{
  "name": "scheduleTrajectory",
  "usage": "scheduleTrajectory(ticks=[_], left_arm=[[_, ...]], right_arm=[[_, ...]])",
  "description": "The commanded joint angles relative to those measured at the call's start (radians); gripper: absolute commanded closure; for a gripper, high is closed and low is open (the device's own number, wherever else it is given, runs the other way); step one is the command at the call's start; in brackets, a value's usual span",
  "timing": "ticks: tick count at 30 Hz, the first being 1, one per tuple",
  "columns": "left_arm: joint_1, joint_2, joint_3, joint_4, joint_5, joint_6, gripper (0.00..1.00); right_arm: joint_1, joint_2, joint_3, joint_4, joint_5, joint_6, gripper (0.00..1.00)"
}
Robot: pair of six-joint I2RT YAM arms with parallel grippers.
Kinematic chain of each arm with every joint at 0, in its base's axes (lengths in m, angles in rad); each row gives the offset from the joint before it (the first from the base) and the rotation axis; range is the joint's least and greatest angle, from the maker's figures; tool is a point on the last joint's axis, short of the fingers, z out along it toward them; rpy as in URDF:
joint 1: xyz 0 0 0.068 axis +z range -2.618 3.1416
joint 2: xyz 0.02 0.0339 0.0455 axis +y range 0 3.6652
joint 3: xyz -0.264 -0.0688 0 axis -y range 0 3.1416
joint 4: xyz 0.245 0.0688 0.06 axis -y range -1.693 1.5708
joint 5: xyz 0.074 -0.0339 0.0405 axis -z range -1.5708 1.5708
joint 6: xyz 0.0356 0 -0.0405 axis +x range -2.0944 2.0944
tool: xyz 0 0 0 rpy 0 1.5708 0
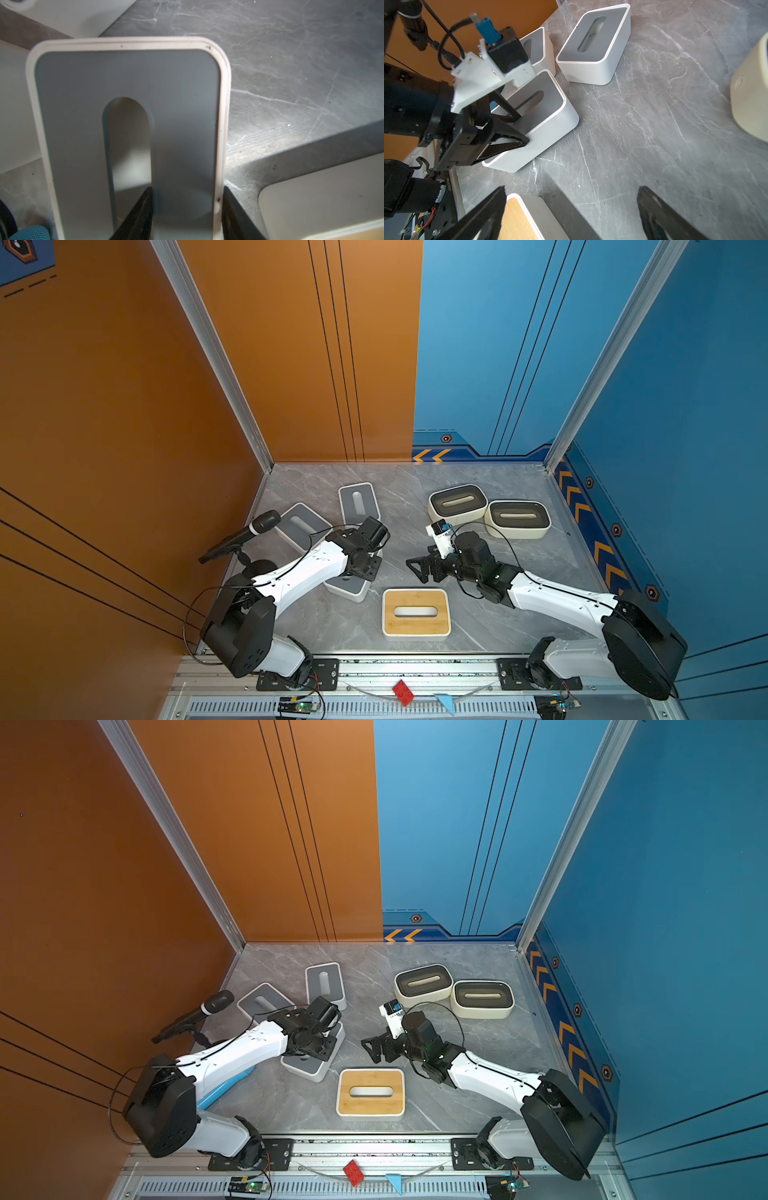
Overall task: Stack the tissue boxes
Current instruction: Pick up the tissue box from the center of the board.
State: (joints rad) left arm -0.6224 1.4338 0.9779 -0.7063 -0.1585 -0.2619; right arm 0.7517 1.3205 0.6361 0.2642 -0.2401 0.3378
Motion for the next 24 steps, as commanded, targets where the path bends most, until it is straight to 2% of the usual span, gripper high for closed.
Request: scheduleTrajectory(ticks=[1, 12, 15, 24], left_arm=[[0.009, -0.049, 0.008, -0.007, 0.006, 0.021, 0.59], [0.013, -0.103, 0.030, -0.072, 0.028, 0.052, 0.59], [0.013, -0.118, 0.036, -0.085, 0.047, 0.060, 0.59], [0.012, -0.154, 0.045, -0.109, 0.103, 0.142, 0.59]], right_arm=[[-0.008, 0.005, -0.013, 0.021, -0.022, -0.005, 0.00], [-0.043, -0.006, -0.035, 0.074, -0.088, 0.048, 0.00], [-0.086, -0.013, -0.048, 0.085, -0.105, 0.064, 0.00], [-0.124, -0.036, -0.068, 0.096, -0.124, 0.073, 0.00]])
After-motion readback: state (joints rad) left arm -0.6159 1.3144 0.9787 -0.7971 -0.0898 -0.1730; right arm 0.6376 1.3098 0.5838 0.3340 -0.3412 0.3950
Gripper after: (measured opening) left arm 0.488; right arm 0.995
